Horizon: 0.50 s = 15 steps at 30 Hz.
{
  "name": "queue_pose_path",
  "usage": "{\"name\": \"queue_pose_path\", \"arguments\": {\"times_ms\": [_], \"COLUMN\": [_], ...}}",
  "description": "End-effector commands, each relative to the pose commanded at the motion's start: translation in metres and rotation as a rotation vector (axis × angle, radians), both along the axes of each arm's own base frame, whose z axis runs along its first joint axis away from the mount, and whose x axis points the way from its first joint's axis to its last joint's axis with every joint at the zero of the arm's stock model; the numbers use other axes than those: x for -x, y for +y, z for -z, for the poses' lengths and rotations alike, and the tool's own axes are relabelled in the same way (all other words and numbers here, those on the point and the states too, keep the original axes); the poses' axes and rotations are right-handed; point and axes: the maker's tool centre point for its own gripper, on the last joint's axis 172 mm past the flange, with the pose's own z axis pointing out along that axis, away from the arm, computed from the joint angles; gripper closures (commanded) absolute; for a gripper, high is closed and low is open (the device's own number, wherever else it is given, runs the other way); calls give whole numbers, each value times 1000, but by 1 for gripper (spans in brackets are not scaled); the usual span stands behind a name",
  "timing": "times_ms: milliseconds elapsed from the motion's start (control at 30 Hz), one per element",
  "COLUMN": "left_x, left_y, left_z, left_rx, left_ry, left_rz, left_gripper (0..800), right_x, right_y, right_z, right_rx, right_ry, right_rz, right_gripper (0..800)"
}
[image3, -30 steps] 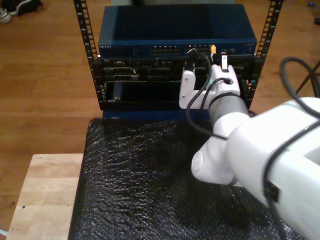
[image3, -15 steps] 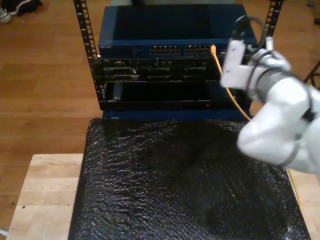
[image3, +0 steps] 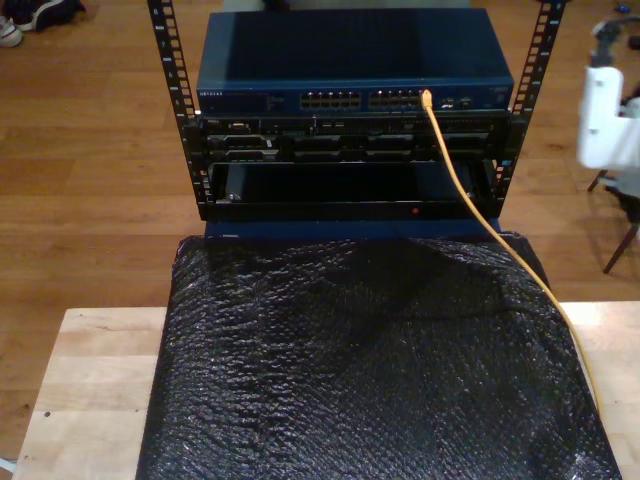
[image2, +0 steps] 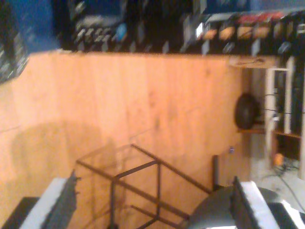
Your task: Grab the cable and plug it in
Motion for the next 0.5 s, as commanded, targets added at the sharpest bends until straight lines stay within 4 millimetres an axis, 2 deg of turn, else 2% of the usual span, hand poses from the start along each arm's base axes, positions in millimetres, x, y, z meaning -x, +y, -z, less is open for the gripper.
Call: {"name": "queue_pose_path", "arguments": {"times_ms": [133, 200, 333, 500], "left_x": [0, 0, 0, 0], "left_y": [0, 1, 0, 0], "left_z": [0, 0, 0, 0], "left_rx": [0, -1, 0, 0], "left_ry": [0, 0, 0, 0], "left_rz": [0, 0, 0, 0], "left_gripper": [0, 0, 0, 0], "right_x": [27, 50, 97, 160], "right_y": [-37, -49, -86, -114], "right_z": [-5, 6, 12, 23], "right_rx": [12, 8, 16, -4], "right_ry": [43, 95, 163, 241], "right_rz": [13, 3, 4, 5], "right_gripper": [1, 1, 1, 1]}}
